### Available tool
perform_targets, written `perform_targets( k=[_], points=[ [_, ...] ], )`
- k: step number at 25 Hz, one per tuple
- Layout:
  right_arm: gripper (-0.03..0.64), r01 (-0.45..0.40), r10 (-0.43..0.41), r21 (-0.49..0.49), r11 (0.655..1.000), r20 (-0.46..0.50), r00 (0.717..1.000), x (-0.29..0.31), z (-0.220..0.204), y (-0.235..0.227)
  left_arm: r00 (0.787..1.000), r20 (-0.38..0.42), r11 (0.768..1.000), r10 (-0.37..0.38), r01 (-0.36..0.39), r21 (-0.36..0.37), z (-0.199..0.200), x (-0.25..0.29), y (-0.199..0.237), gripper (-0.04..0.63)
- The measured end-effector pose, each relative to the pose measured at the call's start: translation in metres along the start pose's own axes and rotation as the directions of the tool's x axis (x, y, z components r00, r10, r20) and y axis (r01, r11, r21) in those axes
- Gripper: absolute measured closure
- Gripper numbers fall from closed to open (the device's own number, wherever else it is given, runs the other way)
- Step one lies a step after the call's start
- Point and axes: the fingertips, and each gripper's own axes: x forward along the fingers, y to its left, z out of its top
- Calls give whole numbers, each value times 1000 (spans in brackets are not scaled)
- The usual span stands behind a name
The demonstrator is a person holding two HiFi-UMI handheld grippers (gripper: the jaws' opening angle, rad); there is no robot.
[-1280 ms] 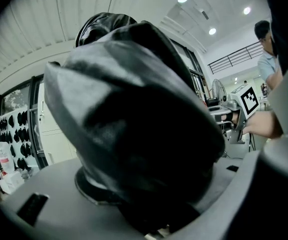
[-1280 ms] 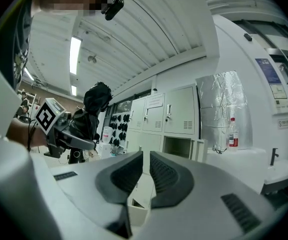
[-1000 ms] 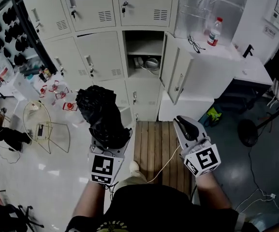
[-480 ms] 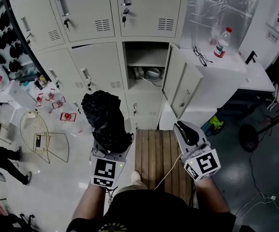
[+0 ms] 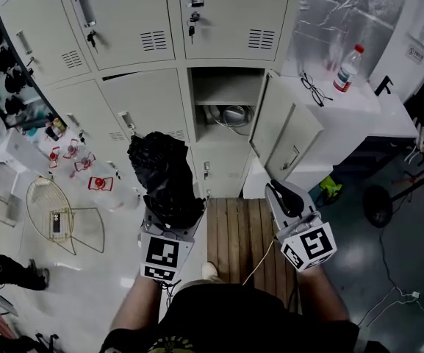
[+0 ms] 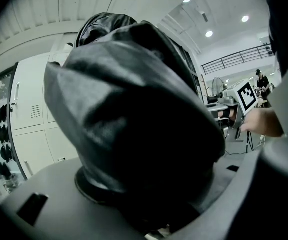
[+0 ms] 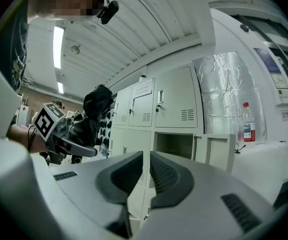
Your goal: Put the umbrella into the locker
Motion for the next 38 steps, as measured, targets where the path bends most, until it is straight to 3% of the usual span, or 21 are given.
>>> perform_targets(
  k=[16,38],
  points=[
    [581,-1,0,-52,999,-15,1000,77,17,14,997,4,997,-79,79,-13,-19,35,49,301],
    [581,-12,11,-47,999,-13,1000,65,19,8,983,-7,982,-186,186,18,-11,51,22,302]
  ],
)
